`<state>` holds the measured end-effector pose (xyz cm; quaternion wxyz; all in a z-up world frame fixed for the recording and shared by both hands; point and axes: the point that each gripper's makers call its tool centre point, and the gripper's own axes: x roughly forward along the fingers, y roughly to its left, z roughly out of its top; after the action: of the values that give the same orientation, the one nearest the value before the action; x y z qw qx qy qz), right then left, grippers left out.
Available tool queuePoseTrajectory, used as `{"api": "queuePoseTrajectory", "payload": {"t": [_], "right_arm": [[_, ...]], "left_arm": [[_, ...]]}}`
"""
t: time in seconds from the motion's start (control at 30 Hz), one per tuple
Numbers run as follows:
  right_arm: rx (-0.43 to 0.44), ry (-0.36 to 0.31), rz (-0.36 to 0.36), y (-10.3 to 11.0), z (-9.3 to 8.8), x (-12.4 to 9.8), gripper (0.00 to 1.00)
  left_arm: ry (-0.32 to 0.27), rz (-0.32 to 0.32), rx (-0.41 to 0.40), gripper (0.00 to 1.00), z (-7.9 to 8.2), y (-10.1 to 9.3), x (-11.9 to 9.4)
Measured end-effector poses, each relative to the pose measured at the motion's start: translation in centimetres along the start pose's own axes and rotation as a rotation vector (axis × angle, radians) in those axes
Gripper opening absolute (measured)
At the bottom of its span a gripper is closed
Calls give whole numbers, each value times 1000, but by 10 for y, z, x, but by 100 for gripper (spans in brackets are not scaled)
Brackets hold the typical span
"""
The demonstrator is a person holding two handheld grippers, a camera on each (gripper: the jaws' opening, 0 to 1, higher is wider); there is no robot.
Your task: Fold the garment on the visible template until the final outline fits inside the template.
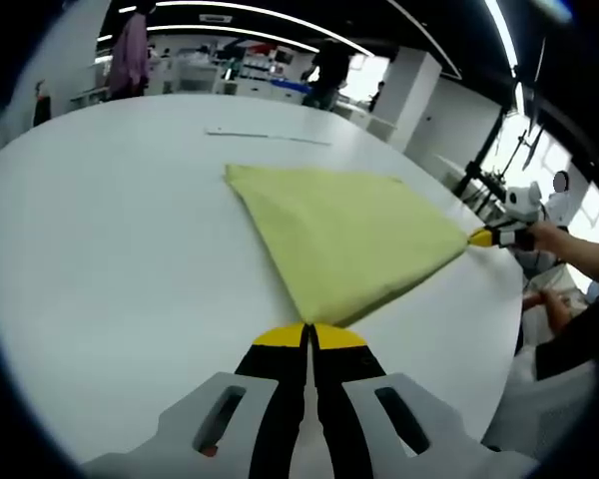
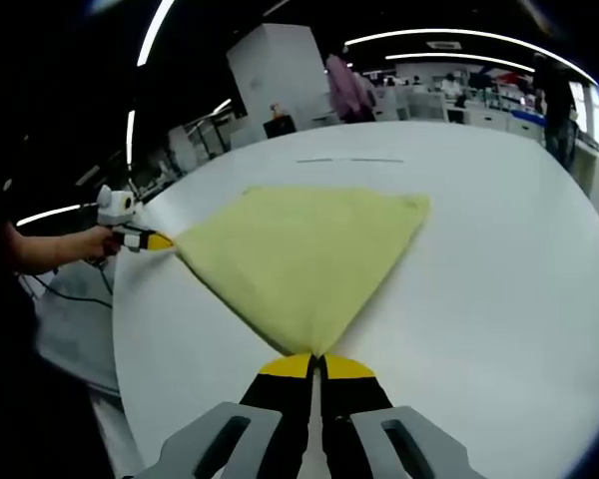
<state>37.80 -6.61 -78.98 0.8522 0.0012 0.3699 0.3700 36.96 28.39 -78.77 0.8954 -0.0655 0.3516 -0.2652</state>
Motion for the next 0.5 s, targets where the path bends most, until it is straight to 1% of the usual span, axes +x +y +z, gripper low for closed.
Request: {"api": "queuePoseTrajectory", "payload": {"t": [0.17, 0.33, 0.4, 0.5], "right_arm": [[-2, -10, 20, 0, 2, -3, 0], [4, -6, 23, -1, 1, -3, 0], [33, -16, 32, -2, 3, -4, 0], [41, -23, 27, -3, 5, -3, 0]], "left_arm": [[1, 2, -5, 0, 1, 1, 0], [3, 4, -10, 0, 1, 0, 0], [3, 3, -12, 0, 1, 0, -1], [6, 3, -14, 0, 1, 0, 0]]}}
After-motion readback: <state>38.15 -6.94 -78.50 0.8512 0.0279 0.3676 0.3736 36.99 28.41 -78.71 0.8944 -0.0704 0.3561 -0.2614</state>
